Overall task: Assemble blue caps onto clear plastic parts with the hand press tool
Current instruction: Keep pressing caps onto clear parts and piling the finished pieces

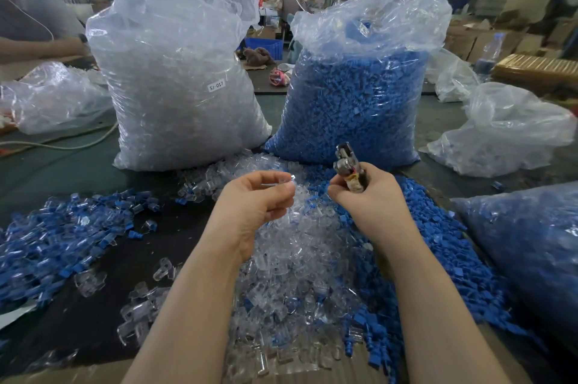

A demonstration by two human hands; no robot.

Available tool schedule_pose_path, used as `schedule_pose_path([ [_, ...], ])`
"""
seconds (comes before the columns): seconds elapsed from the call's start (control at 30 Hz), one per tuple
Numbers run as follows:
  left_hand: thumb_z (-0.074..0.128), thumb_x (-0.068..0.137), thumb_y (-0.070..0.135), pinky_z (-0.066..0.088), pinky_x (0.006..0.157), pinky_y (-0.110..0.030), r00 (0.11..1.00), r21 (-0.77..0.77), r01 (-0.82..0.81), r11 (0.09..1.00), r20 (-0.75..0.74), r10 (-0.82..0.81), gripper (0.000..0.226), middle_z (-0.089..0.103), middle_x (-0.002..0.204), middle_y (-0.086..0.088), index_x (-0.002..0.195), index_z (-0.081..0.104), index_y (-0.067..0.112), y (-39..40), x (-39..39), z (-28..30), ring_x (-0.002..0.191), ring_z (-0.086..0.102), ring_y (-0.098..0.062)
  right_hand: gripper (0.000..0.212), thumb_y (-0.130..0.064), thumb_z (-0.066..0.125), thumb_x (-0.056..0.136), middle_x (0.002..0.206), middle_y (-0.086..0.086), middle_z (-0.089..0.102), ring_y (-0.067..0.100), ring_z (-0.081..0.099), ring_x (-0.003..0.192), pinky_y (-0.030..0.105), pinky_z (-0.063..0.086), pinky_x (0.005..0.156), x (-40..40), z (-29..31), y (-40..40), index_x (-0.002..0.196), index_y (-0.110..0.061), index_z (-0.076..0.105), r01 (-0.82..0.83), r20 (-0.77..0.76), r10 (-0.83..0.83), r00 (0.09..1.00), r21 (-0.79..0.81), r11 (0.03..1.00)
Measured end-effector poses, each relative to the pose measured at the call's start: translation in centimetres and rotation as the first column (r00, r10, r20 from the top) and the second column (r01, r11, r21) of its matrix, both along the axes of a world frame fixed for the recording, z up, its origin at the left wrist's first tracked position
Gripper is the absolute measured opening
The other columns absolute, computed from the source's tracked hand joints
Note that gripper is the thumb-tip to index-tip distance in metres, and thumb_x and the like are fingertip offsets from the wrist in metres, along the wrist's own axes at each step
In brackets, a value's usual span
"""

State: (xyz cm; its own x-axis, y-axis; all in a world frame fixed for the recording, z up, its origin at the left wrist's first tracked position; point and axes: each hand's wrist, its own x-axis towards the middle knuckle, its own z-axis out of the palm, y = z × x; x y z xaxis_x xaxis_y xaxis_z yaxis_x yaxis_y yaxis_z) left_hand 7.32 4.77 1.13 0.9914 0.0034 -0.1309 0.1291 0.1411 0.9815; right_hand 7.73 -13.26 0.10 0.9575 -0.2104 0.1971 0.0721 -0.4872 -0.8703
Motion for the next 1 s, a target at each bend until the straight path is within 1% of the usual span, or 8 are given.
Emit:
schedule_pose_path([
  [0.13,0.071,0.087,0.008,0.057,0.073,-0.021,0.999,0.084,-0.004,0.996,0.047,0.0,0.011,0.074,0.083,-0.006,0.098,0.073,0.011,-0.8,-0.2,-0.1,0.073,0.068,-0.01,0.003,-0.02,0.068,0.084,0.077,0.002,0.07,0.023,0.065,0.079,0.035,0.053,0.073,0.0,0.0,0.1,0.082,-0.02,0.066,-0.008,0.021,0.006,1.0,0.062,0.998],
  [0.3,0.06,0.094,0.007,0.055,0.07,-0.022,0.999,0.096,-0.036,0.995,0.044,0.032,0.011,0.073,0.078,-0.002,0.095,0.07,0.012,-1.4,-0.2,-0.1,0.069,0.065,-0.008,0.019,-0.014,0.062,0.089,0.073,-0.016,0.073,0.012,0.068,0.076,0.024,0.05,0.063,0.1,-0.2,-0.1,0.084,-0.03,0.069,-0.048,0.006,0.047,0.999,0.097,0.994],
  [0.43,0.052,0.096,0.006,0.05,0.063,-0.02,0.997,0.102,-0.074,0.992,0.029,0.071,0.019,0.069,0.073,0.001,0.094,0.07,0.013,-1.4,0.1,-0.1,0.062,0.059,-0.006,0.018,-0.013,0.062,0.09,0.076,-0.016,0.073,0.008,0.069,0.081,0.028,0.051,0.075,0.2,-0.2,0.0,0.08,-0.026,0.067,-0.028,0.042,0.022,0.999,0.139,0.99],
  [0.53,0.05,0.099,0.011,0.049,0.056,-0.016,0.996,0.08,-0.087,0.993,0.04,0.084,0.017,0.068,0.07,0.004,0.1,0.068,0.014,-1.6,0.1,-0.1,0.056,0.057,-0.003,0.015,-0.016,0.065,0.09,0.074,-0.02,0.069,-0.005,0.06,0.063,0.022,0.045,0.063,0.1,-0.2,-0.2,0.08,-0.027,0.068,-0.014,0.093,0.002,0.996,0.129,0.992],
  [0.6,0.05,0.101,0.018,0.048,0.054,-0.015,0.989,0.064,-0.125,0.99,0.082,0.12,0.012,0.07,0.067,0.004,0.103,0.062,0.015,-1.8,0.1,-0.3,0.055,0.059,-0.002,0.008,-0.021,0.067,0.089,0.073,-0.014,0.067,-0.002,0.052,0.054,0.023,0.042,0.057,0.0,-0.2,-0.3,0.081,-0.024,0.069,-0.004,0.116,-0.009,0.993,0.11,0.994],
  [0.67,0.05,0.102,0.022,0.05,0.055,-0.016,0.979,0.049,-0.164,0.985,0.128,0.157,0.016,0.073,0.072,0.0,0.108,0.056,0.009,-2.0,0.0,-0.3,0.06,0.064,-0.004,0.007,-0.025,0.069,0.088,0.075,-0.008,0.067,0.001,0.053,0.057,0.025,0.046,0.058,0.0,-0.1,-0.2,0.082,-0.021,0.069,0.004,0.128,-0.018,0.992,0.115,0.993],
  [0.87,0.057,0.099,0.02,0.056,0.06,-0.018,0.982,-0.028,-0.121,0.992,0.14,0.124,0.016,0.077,0.08,0.001,0.104,0.058,0.005,-2.4,-0.4,0.0,0.076,0.074,-0.013,0.013,-0.019,0.07,0.09,0.08,-0.02,0.068,-0.005,0.06,0.069,0.005,0.044,0.06,-0.4,0.4,0.5,0.083,-0.029,0.066,-0.07,0.222,0.03,0.974,0.173,0.982],
  [1.0,0.061,0.095,0.008,0.057,0.064,-0.019,0.993,-0.095,-0.052,0.994,0.099,0.062,0.014,0.077,0.084,0.0,0.107,0.055,0.005,-2.6,-0.6,0.3,0.082,0.074,-0.013,0.011,-0.017,0.069,0.091,0.074,-0.011,0.068,0.001,0.06,0.066,0.014,0.047,0.061,-0.5,0.5,0.8,0.084,-0.025,0.065,-0.112,0.245,0.07,0.967,0.161,0.981],
])
